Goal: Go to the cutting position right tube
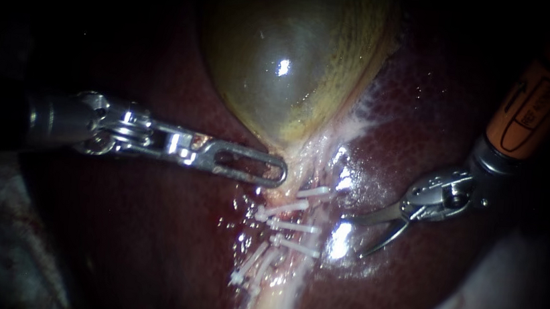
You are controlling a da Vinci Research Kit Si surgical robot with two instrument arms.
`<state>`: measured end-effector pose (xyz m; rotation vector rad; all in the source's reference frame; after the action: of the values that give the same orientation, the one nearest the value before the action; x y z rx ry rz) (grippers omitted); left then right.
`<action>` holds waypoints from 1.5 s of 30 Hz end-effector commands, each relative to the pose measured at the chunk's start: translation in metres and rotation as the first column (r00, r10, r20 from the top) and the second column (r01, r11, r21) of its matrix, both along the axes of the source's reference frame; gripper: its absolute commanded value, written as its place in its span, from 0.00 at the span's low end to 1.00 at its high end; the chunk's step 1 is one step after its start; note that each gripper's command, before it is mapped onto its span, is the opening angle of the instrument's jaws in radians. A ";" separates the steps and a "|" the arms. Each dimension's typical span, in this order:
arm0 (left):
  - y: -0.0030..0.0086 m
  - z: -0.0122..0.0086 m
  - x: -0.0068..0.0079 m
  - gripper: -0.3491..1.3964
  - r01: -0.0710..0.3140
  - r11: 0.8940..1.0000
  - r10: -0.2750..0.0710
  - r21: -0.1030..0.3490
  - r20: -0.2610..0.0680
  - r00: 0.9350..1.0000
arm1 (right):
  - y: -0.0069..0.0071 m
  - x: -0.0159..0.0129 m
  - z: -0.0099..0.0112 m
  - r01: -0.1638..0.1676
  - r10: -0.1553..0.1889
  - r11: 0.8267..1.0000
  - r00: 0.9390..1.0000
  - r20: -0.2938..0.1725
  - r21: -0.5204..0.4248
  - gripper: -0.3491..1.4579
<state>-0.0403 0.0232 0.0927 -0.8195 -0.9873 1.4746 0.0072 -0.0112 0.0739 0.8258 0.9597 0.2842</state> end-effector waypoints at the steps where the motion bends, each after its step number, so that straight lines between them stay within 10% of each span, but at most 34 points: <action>1: 0.0000 -0.0001 0.0000 0.00 0.001 1.000 -0.001 0.001 0.000 1.000 | 0.0000 0.0000 0.0000 0.000 0.000 1.000 1.000 0.000 0.000 0.86; 45: -0.0012 -0.0104 0.0049 0.00 -0.003 1.000 0.003 0.009 0.024 1.000 | -0.0011 0.0038 0.0018 -0.076 0.065 0.989 0.994 0.089 0.124 0.86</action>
<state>-0.0354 0.0221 0.0821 -0.8308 -1.0138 1.4654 0.0111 -0.0123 0.0758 0.8922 0.8962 0.4533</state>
